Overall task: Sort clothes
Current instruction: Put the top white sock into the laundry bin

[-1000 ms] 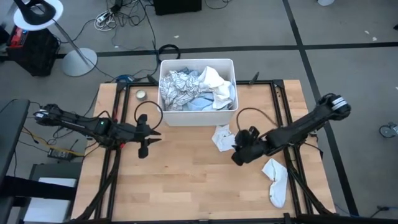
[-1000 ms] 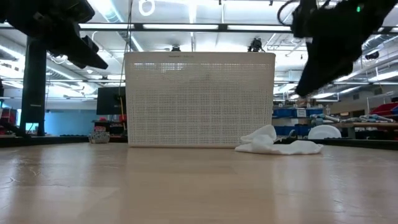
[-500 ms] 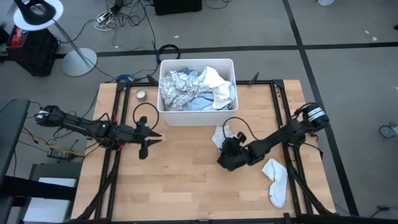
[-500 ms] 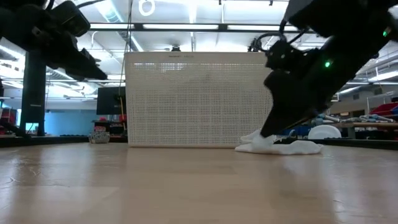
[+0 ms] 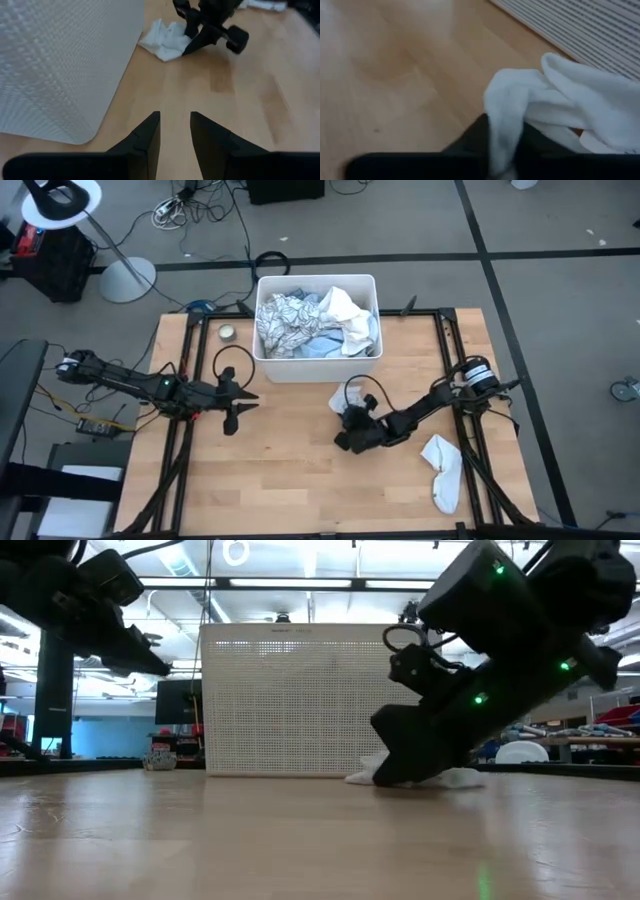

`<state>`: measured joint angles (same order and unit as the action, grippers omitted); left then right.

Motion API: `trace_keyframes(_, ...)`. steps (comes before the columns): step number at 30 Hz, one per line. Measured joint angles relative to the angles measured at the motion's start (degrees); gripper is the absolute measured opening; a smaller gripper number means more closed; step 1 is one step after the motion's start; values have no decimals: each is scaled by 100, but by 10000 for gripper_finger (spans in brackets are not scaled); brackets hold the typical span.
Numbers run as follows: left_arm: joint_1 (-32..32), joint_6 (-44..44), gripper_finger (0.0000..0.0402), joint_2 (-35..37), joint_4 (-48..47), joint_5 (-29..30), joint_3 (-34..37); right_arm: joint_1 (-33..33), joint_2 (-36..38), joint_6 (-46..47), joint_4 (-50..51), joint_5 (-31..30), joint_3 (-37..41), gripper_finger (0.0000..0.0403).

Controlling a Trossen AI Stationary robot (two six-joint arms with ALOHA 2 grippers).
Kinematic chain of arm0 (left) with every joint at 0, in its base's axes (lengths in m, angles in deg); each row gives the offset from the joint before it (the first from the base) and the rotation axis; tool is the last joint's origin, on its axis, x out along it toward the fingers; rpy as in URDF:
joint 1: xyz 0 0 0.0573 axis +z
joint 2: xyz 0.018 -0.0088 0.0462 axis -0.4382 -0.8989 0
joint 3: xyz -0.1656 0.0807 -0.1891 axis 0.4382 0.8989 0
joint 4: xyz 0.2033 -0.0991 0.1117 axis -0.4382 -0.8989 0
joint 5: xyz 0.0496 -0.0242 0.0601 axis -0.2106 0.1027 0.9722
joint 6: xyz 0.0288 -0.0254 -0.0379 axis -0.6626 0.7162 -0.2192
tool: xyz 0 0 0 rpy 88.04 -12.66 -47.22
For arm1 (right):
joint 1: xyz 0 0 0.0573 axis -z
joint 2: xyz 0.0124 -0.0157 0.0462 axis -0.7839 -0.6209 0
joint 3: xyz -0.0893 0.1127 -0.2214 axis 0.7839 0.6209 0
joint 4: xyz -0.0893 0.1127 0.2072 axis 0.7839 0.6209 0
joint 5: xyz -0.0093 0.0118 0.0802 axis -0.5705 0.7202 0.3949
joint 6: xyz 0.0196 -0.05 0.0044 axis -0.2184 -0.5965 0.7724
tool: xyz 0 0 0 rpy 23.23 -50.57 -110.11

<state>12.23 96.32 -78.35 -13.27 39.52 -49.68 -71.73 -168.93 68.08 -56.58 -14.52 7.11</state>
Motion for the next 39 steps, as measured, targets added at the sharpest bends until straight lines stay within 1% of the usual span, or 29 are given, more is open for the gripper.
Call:
trace_keyframes(1,0,92,113,1,15,-5,0,18,-8,-175,-124,35,2,36)
trace_keyframes(2,-1,169,113,-1,13,-9,0,32,-6,-343,-234,74,7,20)
trace_keyframes(3,-2,188,113,-1,12,-13,0,44,15,-496,-304,121,8,15)
trace_keyframes(6,-2,-27,113,-1,57,5,0,100,218,-684,-415,211,14,20)
trace_keyframes(9,-2,-257,113,1,151,9,0,117,568,-991,-446,305,12,9)
trace_keyframes(15,-2,-704,113,-1,331,5,3,117,1477,-1707,-457,702,10,7)
trace_keyframes(17,-2,-851,113,11,709,-72,144,116,1775,-1916,-418,769,-4,5)
trace_keyframes(20,-2,-1066,113,5,1666,-280,662,124,2157,-2215,-220,770,-177,5)
trace_keyframes(23,41,-1118,113,12,2686,-316,1264,168,2405,-2629,127,815,-518,5)
trace_keyframes(25,144,-1011,113,6,3047,-305,1606,230,2509,-2952,440,817,-847,5)
trace_keyframes(28,380,-981,113,15,2951,-337,1593,413,2619,-3419,836,869,-1406,4)
trace_keyframes(35,864,-1218,113,10,2960,-1122,1593,1185,2697,-4461,1012,1774,-2716,4)
trace_keyframes(39,1049,-1276,113,16,2966,-1259,1593,1712,2700,-4705,1440,2068,-3324,4)
